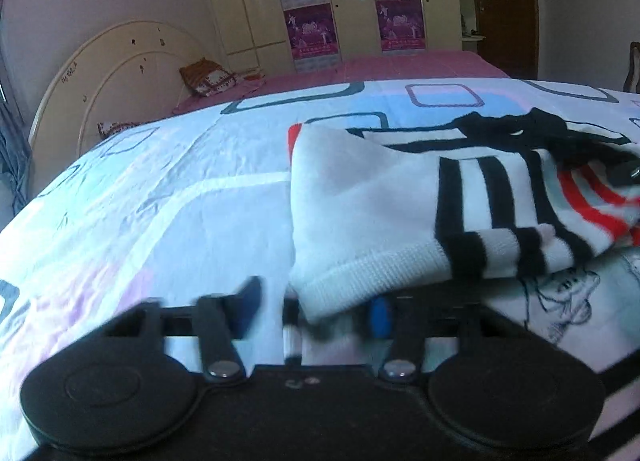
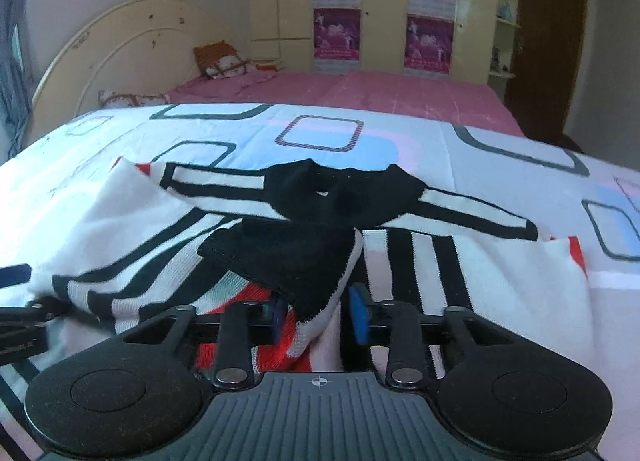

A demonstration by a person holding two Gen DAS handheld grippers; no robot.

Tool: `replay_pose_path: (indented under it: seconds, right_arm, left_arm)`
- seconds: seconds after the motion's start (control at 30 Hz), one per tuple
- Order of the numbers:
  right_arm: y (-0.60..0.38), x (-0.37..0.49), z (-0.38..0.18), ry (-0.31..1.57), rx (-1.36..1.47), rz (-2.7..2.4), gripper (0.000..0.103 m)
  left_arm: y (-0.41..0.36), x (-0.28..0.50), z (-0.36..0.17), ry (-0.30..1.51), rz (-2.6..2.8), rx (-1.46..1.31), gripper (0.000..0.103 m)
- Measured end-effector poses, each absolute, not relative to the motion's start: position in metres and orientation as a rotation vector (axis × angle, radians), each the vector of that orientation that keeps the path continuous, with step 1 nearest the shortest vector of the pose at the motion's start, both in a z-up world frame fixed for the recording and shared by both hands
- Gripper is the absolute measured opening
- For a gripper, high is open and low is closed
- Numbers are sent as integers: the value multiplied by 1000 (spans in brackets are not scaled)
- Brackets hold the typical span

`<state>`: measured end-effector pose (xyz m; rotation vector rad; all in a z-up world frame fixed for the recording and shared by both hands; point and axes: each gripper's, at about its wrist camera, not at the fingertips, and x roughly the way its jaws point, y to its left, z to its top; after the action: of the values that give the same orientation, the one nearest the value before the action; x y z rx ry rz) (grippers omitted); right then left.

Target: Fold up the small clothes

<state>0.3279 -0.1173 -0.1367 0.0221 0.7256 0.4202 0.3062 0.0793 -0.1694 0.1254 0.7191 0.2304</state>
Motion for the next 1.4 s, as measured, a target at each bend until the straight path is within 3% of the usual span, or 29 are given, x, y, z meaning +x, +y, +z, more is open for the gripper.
replay_pose_path:
  seconds: [0.07,0.2,0.4,0.5,0.57,0.6,0.63,0.77,0.97,1.13,1.17,1.2,1.27,1.33,1.4]
  right_arm:
    - [-134,329,-126,700,99,392,5]
    - [-175,329,-118,683,205,315,5]
    - [-206,330,-155,835,306,250,5]
    - [-212,326,-152,827,336,266,6]
    - [-217,322,-148,823,330,243,23]
    - [-219,320,-145,810,315,217,39]
    - [-223,318,-143,800,314,204,47]
    - [-237,314,-135,786,313,210,47]
    - [-236,334,-149,824,360,187,47]
    - [-227,344,-156,849,342,197,46]
    - [-225,343,-155,846,329,195,42]
    - [-223,343,-155,843,317,199,27]
    - [-222,342,-153,832,308,203,23]
    - [-221,340,-149,806,280,209,6]
    - [-219,338,-142,767,249,215,5]
  left_arm:
    - [80,306,-166,710,219,99,24]
    - [76,296,-167,694,194,130,20]
    - [83,298,-170,739,165,97,21]
    - [88,297,-167,766,141,75,26]
    - [95,295,-162,798,107,26,30]
    - [100,292,-157,804,88,-5,32]
    - [104,289,-154,809,70,-27,34]
    - [121,281,-141,824,40,-150,52]
    - [125,311,-135,789,75,-230,53]
    - [124,353,-143,784,117,-239,51]
    - [125,360,-145,778,128,-236,48]
    - [125,369,-148,775,142,-232,46]
    - [129,383,-153,779,162,-238,44]
    - [133,394,-156,777,180,-258,42]
    - [135,403,-161,776,195,-270,38]
